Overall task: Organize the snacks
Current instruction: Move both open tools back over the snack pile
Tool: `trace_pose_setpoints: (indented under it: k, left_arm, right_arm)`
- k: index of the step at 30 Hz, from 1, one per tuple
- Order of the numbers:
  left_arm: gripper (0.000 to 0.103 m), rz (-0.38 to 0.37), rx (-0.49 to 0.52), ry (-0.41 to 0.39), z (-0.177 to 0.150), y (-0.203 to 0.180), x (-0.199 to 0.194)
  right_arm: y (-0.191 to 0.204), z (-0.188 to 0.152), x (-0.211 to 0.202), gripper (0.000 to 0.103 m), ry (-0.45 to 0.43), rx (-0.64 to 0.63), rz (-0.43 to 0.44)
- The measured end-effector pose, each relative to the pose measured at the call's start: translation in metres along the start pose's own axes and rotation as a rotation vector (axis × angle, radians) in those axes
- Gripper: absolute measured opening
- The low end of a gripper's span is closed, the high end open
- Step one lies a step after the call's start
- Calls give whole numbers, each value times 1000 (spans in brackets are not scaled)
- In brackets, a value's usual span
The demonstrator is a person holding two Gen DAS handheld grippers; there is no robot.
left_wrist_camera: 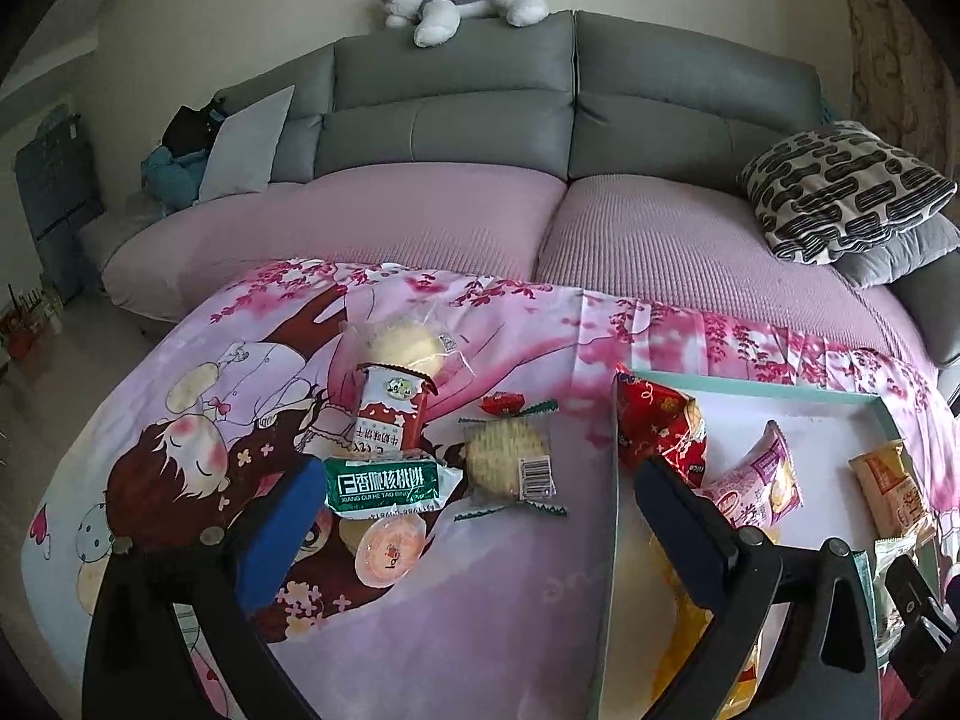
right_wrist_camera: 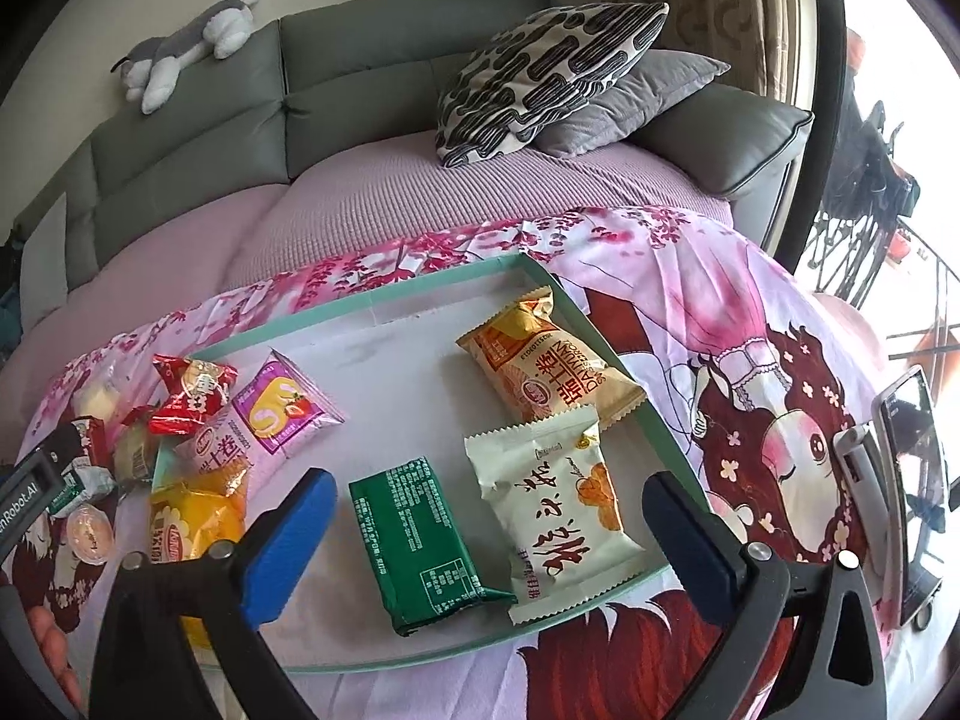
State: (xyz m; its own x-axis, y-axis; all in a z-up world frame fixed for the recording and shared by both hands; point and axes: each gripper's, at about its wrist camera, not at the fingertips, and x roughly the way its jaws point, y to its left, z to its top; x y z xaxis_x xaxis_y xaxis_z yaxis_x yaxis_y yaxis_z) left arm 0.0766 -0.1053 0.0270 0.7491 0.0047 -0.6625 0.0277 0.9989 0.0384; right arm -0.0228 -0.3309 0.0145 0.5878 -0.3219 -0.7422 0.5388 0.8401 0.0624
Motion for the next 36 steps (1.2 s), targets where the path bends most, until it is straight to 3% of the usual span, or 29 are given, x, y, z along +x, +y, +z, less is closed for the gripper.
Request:
trace_pose_setpoints:
  k: [11, 15, 22, 26, 36]
  left_arm:
    - [102, -67, -28, -67, 3, 8, -3]
    - [102, -91, -63, -58, 5, 18, 0]
    - [102, -110, -129, -49, 9, 46, 4]
    - [102, -138, -190, -39, 11, 67, 5]
    - [102, -79, -284, -100, 17, 127, -1]
  right_arm:
    - [8, 3, -5, 103, -39, 43, 35]
    - [15, 3, -6, 103, -52, 56, 94]
    - [33, 2, -8, 103, -78, 21, 119]
    - [54, -1, -4, 103, -75, -39, 90]
    - [100, -6, -14, 103, -137, -66, 213]
